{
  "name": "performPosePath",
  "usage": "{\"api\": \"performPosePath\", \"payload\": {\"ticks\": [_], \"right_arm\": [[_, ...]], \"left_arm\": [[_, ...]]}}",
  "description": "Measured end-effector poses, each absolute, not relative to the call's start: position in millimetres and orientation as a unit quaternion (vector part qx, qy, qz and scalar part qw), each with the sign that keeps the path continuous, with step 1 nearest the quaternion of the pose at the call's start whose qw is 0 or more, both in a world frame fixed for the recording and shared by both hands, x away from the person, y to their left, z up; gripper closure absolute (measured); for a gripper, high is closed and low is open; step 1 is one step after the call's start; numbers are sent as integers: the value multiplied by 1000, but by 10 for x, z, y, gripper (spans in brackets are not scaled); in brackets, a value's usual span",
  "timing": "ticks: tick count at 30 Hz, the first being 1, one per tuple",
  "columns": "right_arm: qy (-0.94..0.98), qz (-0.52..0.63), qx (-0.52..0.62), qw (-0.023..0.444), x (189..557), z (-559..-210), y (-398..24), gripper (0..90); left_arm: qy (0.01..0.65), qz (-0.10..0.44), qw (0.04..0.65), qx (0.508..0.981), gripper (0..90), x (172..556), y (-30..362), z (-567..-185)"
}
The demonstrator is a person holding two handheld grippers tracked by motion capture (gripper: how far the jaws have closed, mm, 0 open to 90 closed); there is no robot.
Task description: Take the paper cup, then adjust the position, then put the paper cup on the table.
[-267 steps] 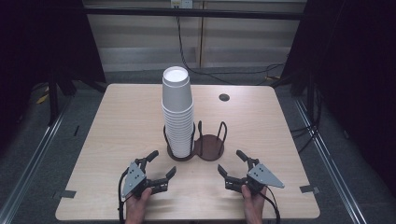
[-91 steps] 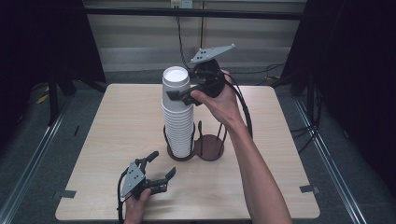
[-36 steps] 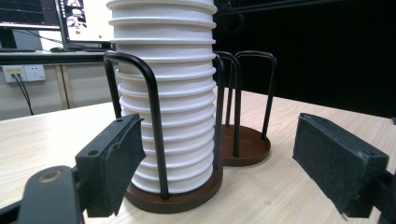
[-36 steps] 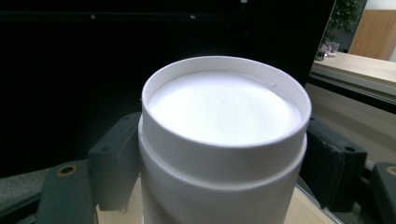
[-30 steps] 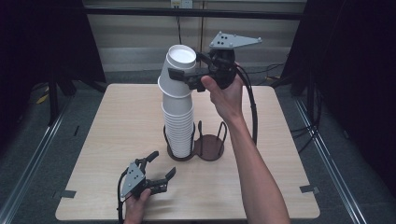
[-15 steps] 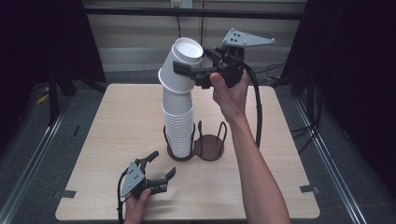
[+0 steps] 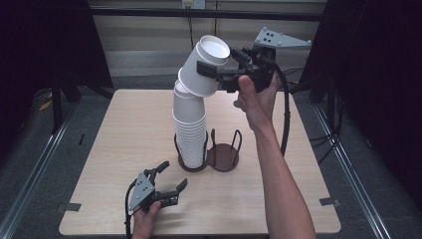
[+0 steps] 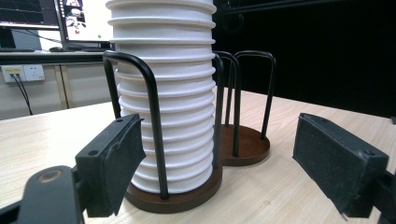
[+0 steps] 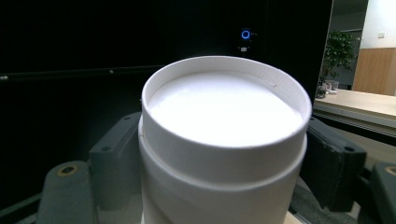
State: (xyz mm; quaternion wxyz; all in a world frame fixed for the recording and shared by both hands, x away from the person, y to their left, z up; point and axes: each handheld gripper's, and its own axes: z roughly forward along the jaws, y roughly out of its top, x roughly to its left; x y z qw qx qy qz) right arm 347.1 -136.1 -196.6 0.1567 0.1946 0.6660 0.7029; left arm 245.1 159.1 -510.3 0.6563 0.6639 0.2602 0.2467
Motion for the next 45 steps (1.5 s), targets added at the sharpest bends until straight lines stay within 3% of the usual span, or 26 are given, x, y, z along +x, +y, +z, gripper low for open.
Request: {"api": "performPosePath", "payload": {"ticks": [24,45], "right_arm": [[675,686,215,166,3227,-2059,-1786,220],[691,660,254,151,3018,-2679,-1954,221]], "left_arm": [[264,249,655,664,159,2454,1589,-5102],[262,223,657,671,156,2487,1585,-5043]]}}
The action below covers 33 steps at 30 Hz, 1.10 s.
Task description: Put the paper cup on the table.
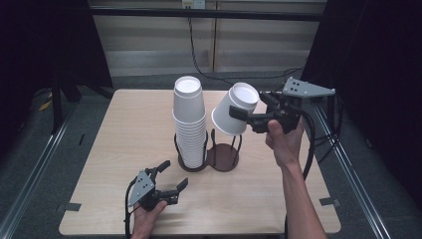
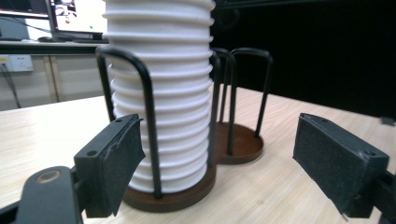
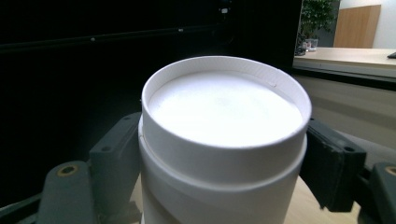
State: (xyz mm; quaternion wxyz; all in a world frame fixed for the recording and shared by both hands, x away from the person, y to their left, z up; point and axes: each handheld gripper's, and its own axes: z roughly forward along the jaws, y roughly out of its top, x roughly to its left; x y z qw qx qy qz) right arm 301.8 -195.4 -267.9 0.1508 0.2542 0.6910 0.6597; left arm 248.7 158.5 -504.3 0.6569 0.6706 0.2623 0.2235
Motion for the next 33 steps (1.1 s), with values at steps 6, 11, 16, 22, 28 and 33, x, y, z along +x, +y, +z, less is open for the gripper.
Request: {"api": "performPosePath", "payload": {"ticks": [6,11,16,22,28,33], "right_arm": [[698,653,254,145,2943,-2816,-1941,221],[704,649,253,135,2901,-2930,-1920,222],[706,649,254,125,2854,-3084,-1897,222],[710,647,253,116,2804,-3273,-1836,222],[715,647,246,102,2752,-3399,-1752,223],[725,637,245,94,2725,-3540,-1665,223]], "left_arm": [[245,221,652,683,156,2477,1547,-4891],[237,196,646,698,158,2496,1545,-4819],[222,173,654,702,160,2477,1544,-4762],[212,161,658,704,165,2409,1490,-4677],[194,156,660,709,164,2392,1460,-4608],[179,151,663,711,162,2382,1418,-4529]]}}
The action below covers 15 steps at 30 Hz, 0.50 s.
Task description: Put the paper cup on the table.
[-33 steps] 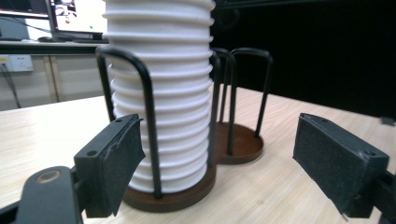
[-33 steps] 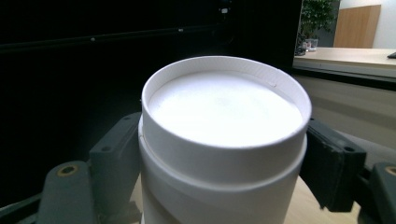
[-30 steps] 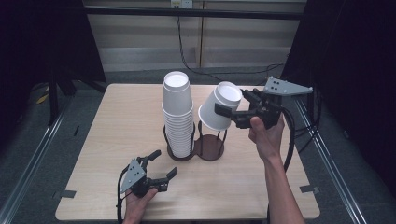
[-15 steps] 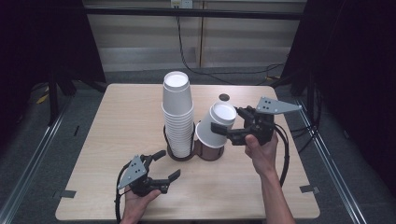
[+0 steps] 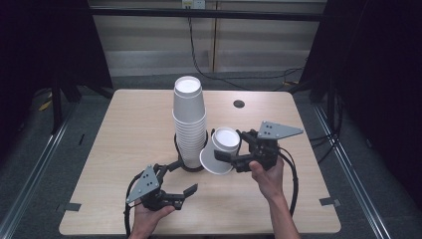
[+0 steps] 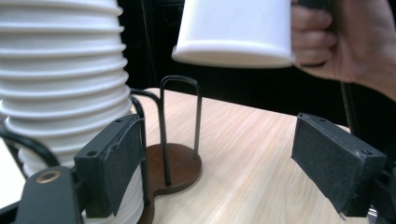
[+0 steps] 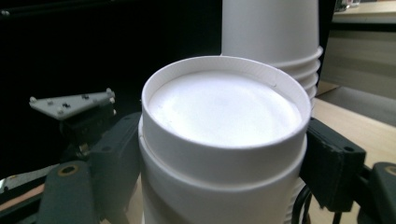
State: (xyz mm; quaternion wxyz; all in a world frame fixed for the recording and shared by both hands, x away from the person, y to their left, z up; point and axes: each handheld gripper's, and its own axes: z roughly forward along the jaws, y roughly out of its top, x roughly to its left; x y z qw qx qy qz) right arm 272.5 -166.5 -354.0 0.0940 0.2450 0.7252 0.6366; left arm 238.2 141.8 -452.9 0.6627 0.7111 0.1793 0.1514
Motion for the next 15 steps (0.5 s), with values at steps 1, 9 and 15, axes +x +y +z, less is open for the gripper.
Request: {"api": "performPosePath", "payload": {"ticks": [1,9,15], "right_arm": [[729,633,245,92,2719,-3570,-1648,223],[741,621,244,81,2693,-3721,-1568,223],[740,621,247,70,2678,-3856,-1520,223]], "left_arm": [[176,149,662,713,158,2381,1407,-4519],[155,138,660,722,156,2392,1319,-4477],[145,128,659,727,156,2417,1294,-4437]]}}
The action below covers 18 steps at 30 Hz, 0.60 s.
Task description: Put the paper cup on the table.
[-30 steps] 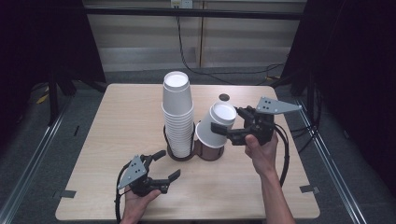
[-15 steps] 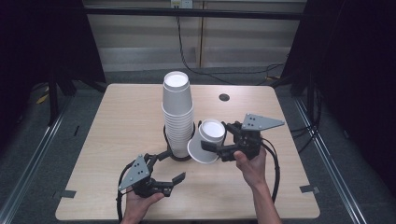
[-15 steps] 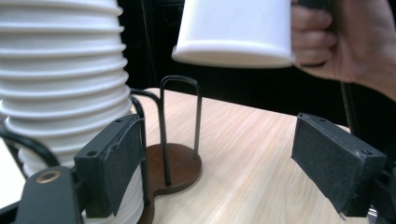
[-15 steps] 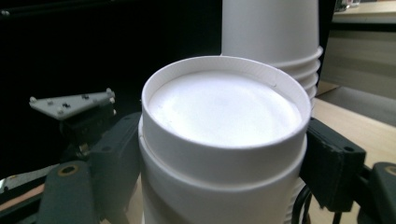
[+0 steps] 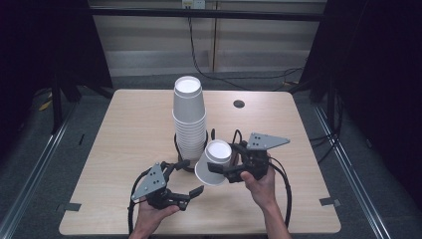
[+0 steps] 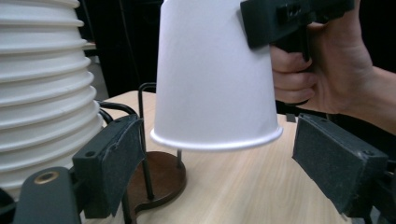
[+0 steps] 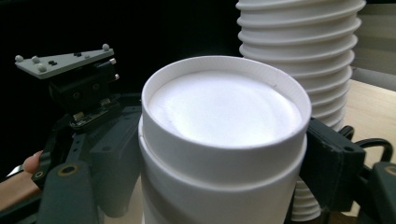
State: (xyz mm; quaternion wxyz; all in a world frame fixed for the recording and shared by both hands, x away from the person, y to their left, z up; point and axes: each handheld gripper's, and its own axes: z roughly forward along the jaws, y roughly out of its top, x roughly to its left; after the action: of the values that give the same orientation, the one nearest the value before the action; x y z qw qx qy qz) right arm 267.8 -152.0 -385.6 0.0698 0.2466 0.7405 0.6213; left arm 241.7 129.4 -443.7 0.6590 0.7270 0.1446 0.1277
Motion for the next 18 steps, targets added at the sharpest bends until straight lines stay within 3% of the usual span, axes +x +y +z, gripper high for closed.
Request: {"api": "performPosePath", "payload": {"ticks": [10,18], "right_arm": [[743,625,234,49,2603,-3963,-1413,225],[742,630,227,39,2581,-3982,-1383,225]], "left_arm": [[131,102,653,739,154,2460,1196,-4477],[130,82,658,738,85,2497,1105,-4532]]}}
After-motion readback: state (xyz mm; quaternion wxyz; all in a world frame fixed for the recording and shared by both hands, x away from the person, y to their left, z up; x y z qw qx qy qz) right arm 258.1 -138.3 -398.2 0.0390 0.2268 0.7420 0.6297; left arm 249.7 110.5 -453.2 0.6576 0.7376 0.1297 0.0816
